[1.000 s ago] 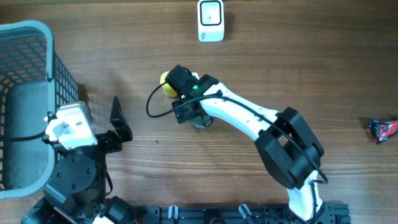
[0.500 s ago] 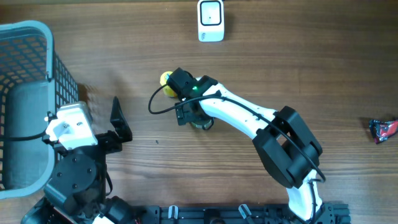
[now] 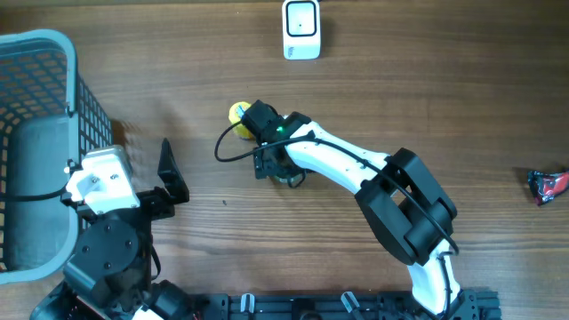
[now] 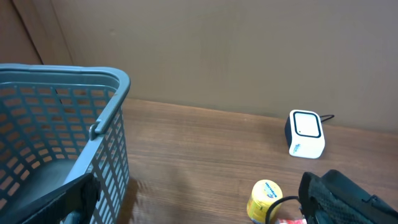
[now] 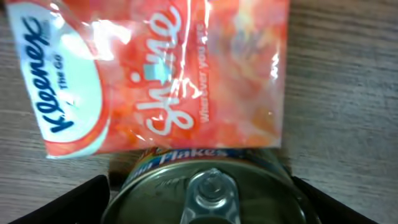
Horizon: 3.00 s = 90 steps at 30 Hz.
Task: Scan the item barcode
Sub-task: 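Close the right gripper on the tin can's pull-tab lid, then lift the tin can and raise it to the white scanner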
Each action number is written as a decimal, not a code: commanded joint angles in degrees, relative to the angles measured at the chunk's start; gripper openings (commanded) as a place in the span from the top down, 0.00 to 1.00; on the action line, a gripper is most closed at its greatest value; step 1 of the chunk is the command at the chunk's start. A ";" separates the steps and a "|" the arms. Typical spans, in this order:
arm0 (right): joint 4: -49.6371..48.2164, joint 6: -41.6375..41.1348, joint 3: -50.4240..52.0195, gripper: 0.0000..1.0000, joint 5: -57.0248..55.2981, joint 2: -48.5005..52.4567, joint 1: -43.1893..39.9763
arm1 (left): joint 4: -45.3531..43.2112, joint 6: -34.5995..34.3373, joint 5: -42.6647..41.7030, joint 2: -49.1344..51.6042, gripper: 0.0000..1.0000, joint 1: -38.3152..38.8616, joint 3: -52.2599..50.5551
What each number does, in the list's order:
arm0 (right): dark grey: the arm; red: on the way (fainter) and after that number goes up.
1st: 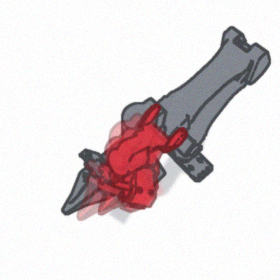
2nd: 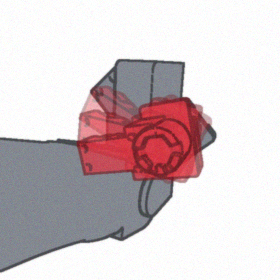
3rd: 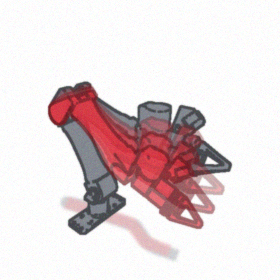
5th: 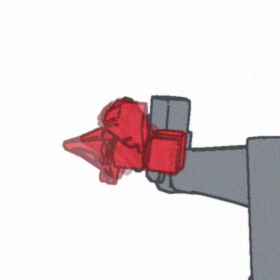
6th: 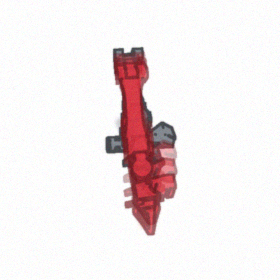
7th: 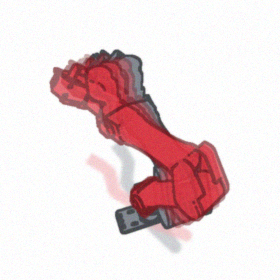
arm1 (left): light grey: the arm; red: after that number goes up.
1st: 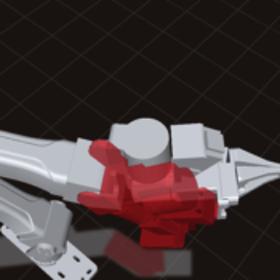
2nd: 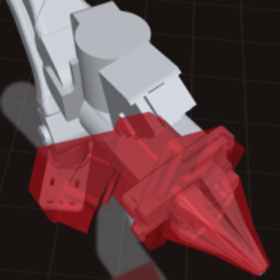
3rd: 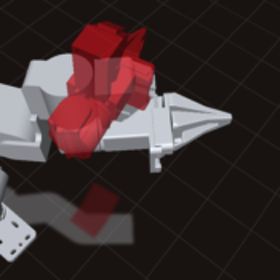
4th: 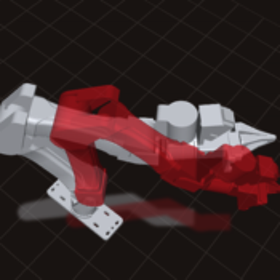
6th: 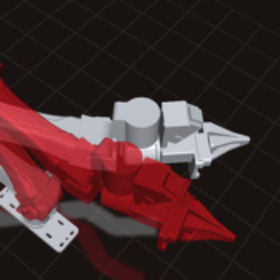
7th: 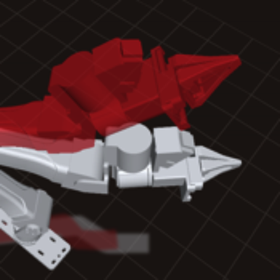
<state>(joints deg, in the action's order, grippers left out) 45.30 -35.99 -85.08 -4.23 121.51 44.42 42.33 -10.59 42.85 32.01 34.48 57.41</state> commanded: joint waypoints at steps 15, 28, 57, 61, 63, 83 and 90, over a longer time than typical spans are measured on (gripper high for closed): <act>2.62 -2.99 0.46 0.33 3.10 2.08 -0.22 | 0.24 -0.59 0.20 -0.48 0.00 -0.24 1.07; 3.82 -2.99 -0.26 0.44 10.36 2.03 -1.81 | 3.87 -3.85 0.04 -0.46 0.00 -0.24 1.03; 10.67 7.76 -1.07 0.48 62.45 2.03 -22.40 | 6.40 -11.54 0.04 20.81 0.00 -0.22 0.90; 10.71 8.98 -1.07 0.48 64.00 2.03 -23.71 | 6.43 -12.41 -1.05 24.30 0.00 -0.20 0.90; 11.13 9.62 -1.07 0.48 66.53 2.03 -24.46 | 6.43 -12.44 -1.46 25.16 0.00 -0.20 0.90; -9.44 13.33 -4.87 0.55 52.98 2.01 -25.68 | 6.40 -12.63 -3.65 25.42 0.00 -0.20 0.90; -23.41 14.43 -5.49 0.52 35.95 2.01 -26.03 | 6.43 -12.63 -7.48 25.44 0.00 -0.20 0.90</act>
<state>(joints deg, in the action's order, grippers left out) 24.91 -23.51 -88.79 41.95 122.80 18.72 48.77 -22.26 37.56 57.43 34.48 57.41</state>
